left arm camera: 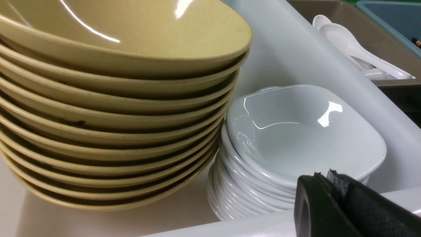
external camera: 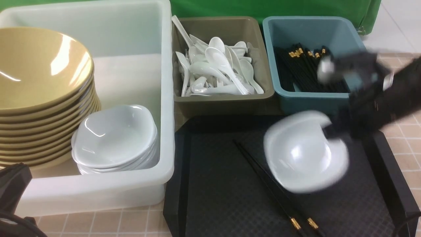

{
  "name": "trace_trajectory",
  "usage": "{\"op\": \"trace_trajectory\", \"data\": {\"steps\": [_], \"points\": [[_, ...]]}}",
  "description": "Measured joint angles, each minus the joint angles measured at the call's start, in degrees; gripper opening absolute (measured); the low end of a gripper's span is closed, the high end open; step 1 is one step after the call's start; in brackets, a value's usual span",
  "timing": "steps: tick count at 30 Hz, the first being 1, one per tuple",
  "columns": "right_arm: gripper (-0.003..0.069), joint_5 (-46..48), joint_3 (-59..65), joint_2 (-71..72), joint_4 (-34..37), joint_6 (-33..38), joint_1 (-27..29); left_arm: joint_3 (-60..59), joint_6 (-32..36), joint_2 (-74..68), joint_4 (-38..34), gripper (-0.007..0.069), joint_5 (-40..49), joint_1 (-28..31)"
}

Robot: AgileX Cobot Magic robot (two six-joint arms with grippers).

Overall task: On brown table put chopsticks spoon bowls plates into blue grey white boxes.
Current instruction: 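Place the white bowl into the white bin on top of the stacked bowls with the right gripper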

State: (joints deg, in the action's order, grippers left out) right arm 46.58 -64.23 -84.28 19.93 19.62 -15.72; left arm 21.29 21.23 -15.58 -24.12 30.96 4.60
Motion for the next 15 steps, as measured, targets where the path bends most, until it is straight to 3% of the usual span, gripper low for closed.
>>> {"op": "trace_trajectory", "data": {"steps": [1,4,7,10,13,15], "points": [[0.0075,-2.40,-2.35,1.11,6.93,3.62,-2.26,0.00,0.00,0.00,0.00,0.0001,0.00,0.00],[0.0075,-8.50,-5.70,0.76,17.15,9.81,-9.06,0.00,0.00,0.00,0.00,0.0001,0.00,0.00],[0.0075,-16.62,-7.32,-1.98,22.69,14.25,-16.79,0.00,0.00,0.00,0.00,0.0001,0.00,0.00],[0.0076,-25.03,-9.13,-7.27,25.31,16.56,-23.79,0.00,0.00,0.00,0.00,0.0001,0.00,0.00],[0.0092,-27.90,-11.23,-11.38,25.98,18.59,-27.31,0.00,0.00,0.00,0.00,0.0001,0.00,0.00],[0.0158,-27.19,-13.94,-16.00,26.23,19.68,-28.59,0.00,0.00,0.00,0.00,0.0001,0.00,0.00]]}}
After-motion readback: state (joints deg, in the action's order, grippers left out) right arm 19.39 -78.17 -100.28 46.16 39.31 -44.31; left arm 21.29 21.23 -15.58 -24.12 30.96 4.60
